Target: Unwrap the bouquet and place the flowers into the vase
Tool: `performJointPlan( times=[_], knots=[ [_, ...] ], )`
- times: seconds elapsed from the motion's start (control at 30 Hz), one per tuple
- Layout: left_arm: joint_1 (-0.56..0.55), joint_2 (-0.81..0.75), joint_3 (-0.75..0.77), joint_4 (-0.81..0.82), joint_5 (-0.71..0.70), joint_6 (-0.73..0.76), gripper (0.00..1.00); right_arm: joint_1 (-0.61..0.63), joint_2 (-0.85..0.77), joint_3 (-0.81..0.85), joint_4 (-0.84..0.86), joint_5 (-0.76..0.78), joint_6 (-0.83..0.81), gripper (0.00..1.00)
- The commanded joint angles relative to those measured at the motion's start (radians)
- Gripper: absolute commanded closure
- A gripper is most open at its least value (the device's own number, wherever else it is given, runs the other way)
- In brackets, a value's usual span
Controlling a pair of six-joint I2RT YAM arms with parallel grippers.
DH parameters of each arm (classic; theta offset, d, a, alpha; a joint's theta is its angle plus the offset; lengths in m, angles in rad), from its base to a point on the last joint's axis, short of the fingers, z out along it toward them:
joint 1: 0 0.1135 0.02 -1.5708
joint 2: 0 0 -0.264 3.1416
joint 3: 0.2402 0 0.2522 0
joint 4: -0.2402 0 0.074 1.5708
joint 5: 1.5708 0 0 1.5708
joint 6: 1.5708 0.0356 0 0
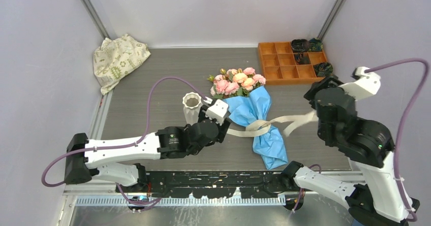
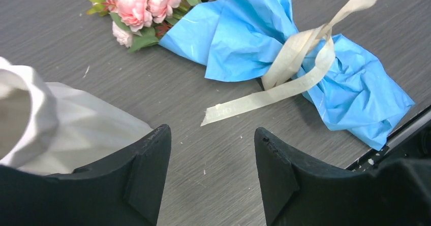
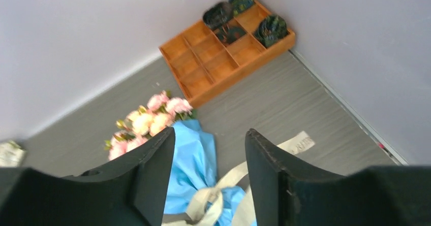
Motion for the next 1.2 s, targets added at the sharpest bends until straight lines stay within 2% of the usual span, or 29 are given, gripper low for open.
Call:
performJointPlan(
  times=[0.0,0.17,0.23,0.33,0.6,0.83,1.17],
  knots=[
    [0.002,-0.041,0.056,-0.064,-0.080,0.010,0.38,0.003,0.030,-0.113,-0.050,-0.051,0.104,0.40],
    [0.003,-0.096,0.071,-0.099,-0.120,0.016,0.37,0.002,0.126,-0.345,0.098,-0.432,0.111,0.37],
    [0.002,-0.118,0.074,-0.109,-0.138,0.026,0.36,0.005,0.188,-0.447,0.204,-0.589,0.122,0.41],
    [0.003,-0.147,0.066,-0.118,-0.157,0.032,0.35,0.013,0.234,-0.578,0.327,-0.688,0.145,0.44],
    [0.001,-0.175,0.039,-0.122,-0.150,0.012,0.35,0.013,0.431,-0.616,0.364,-0.619,0.107,0.41],
    [0.002,-0.187,0.027,-0.116,-0.142,0.004,0.35,-0.005,0.529,-0.650,0.408,-0.573,0.111,0.40],
    [0.003,-0.238,-0.014,-0.116,-0.158,-0.006,0.35,-0.182,0.574,-0.651,0.472,-0.623,0.018,0.36]
  ],
)
